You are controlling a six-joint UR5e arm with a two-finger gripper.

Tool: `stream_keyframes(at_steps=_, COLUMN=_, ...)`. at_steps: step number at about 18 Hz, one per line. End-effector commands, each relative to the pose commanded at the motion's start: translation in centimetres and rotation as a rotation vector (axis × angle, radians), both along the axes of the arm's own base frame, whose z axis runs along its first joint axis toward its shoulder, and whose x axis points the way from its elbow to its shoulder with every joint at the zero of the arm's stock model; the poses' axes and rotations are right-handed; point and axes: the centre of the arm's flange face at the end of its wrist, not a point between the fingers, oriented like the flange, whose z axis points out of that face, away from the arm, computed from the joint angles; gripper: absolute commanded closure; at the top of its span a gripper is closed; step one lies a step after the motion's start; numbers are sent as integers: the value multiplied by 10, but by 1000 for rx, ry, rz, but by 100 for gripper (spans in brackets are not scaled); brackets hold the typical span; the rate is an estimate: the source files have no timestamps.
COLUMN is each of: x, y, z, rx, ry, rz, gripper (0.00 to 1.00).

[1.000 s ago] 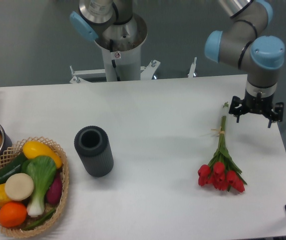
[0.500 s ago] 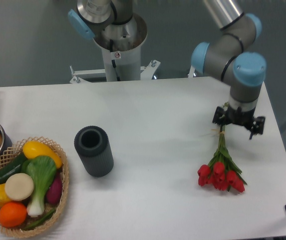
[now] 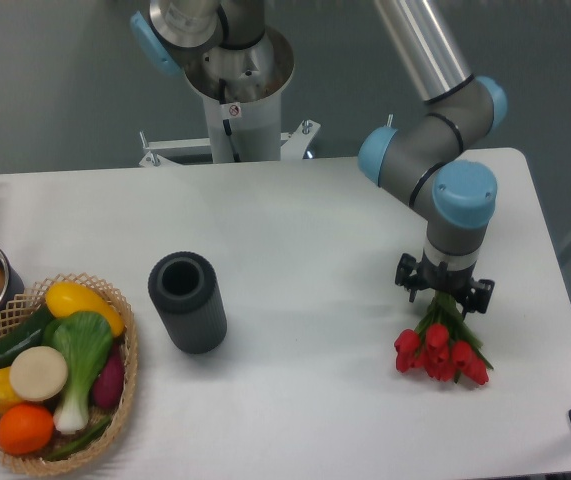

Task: Pick up the flowers from the table
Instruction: 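Lift the gripped tulips up off the table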

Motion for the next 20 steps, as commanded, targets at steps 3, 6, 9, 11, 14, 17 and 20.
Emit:
stream_keyframes(at_steps=3, x=1, y=0, z=6, rx=1, ry=8, rz=7, gripper=100)
stream_keyframes(at_steps=6, x=1, y=-1, z=22, rx=9, ry=33, rz=13, gripper=100)
stream_keyframes(at_steps=9, x=6, y=-7, z=48, rx=23, ry=64, rz=20, gripper=100)
stream_keyframes(at_steps=11, x=7, y=-7, z=71, rx=39, ry=97, rz=21, gripper=100)
stream_keyframes(at_steps=14, x=7, y=-9, z=104, rx=66, ry=139, rz=48, gripper=100)
stream_keyframes(at_steps=17, x=10, y=-13, z=122, rx=80, ry=158, rz=63, gripper=100)
stream_keyframes(at_steps=20, x=28, y=-19, z=150, rx=70, ry=125, rz=57, gripper=100)
